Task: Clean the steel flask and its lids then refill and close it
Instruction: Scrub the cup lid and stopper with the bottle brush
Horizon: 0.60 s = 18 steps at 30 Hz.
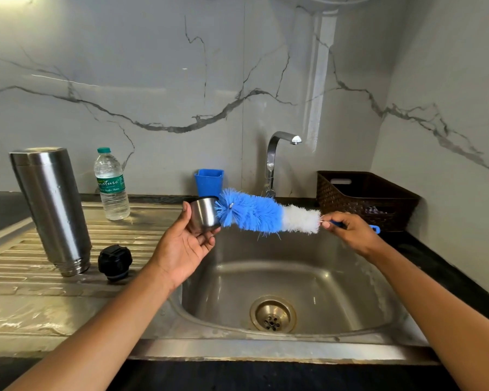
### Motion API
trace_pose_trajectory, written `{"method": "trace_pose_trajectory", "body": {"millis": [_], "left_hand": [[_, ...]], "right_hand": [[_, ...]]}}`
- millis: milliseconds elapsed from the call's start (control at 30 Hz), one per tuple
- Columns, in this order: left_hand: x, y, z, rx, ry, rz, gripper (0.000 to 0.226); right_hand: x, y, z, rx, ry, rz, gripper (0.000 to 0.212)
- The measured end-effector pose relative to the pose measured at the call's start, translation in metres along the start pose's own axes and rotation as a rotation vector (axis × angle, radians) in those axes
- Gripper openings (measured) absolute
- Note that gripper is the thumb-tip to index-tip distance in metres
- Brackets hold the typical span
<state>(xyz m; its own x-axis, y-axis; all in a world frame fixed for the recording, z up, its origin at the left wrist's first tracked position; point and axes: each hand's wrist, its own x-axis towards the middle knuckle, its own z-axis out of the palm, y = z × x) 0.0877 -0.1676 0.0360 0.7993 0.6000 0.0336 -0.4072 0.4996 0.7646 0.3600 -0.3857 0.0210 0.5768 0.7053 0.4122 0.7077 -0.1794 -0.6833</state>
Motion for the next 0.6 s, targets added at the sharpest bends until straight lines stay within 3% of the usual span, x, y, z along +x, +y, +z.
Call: {"method": "trace_pose_trajectory", "body": {"millis": [200,267,367,400,467,600], "left_hand": [[-0.002,-0.004,0.002,-0.028,-0.012,-0.030,0.041],[-0.003,-0.003,0.002,0.010,-0.004,-0.023,0.052],[-0.003,-0.003,0.002,0.036,-0.009,-0.033,0.081],[-0.003,-0.004,0.001,0.040,-0.006,-0.030,0.077],[-0.002,-0.005,-0.001,0.047,-0.012,-0.019,0.061],[-0.001,-0.003,-0.001,0.017,-0.025,0.017,0.041]], "right_hand": [[0.003,-0.019,0.017,-0.039,-0.045,-0.076,0.009],[0.000,-0.014,0.012,-0.010,-0.043,-0.046,0.006],[-0.001,0.000,0.004,0.018,-0.021,-0.004,0.035],[0.000,-0.001,0.005,0.028,-0.020,-0.014,0.033],[0.002,-0.013,0.012,0.035,-0.054,-0.055,0.008],[0.006,-0.012,0.017,0.004,-0.057,-0.079,0.011]]}}
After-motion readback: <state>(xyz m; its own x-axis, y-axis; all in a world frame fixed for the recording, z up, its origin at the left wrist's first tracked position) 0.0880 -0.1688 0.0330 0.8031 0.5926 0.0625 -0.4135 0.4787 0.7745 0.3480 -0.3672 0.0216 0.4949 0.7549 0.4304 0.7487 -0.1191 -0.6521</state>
